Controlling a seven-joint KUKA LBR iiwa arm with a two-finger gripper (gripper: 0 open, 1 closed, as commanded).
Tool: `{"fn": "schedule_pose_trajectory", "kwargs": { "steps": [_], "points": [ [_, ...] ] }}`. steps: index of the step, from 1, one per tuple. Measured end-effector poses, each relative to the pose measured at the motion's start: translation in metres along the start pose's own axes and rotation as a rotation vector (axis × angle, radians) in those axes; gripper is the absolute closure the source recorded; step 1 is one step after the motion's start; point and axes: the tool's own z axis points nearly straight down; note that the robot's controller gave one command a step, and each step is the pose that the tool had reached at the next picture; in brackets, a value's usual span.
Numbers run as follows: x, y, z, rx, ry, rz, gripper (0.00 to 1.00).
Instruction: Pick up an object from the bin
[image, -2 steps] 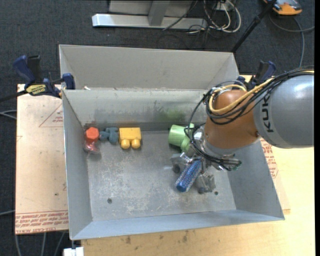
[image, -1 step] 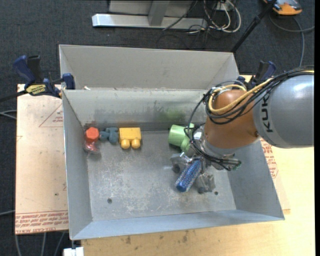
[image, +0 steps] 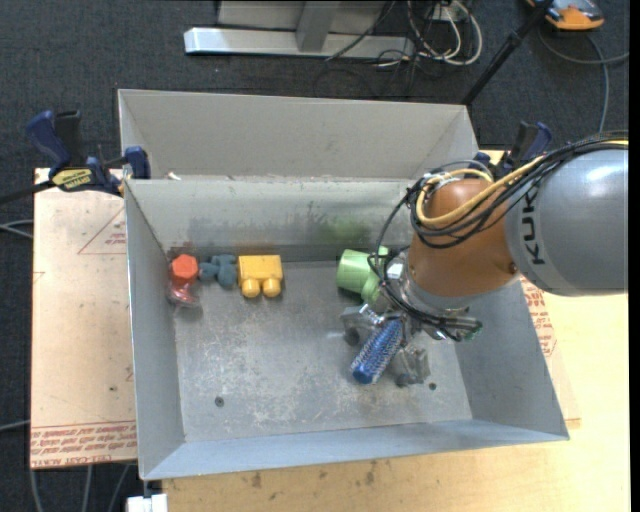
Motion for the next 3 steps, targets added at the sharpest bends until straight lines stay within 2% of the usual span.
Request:
{"fn": "schedule_pose_trajectory", "kwargs": {
  "steps": [1,2,3],
  "points": [
    [0.000,0.000,0.001,-0.001,0.001,0.001,1.00],
    [-0.002,0.000,-0.060,0.004,-0.003,0.003,1.00],
    [-0.002,0.001,-0.063,0.000,0.000,0.006,1.00]
  ]
}}
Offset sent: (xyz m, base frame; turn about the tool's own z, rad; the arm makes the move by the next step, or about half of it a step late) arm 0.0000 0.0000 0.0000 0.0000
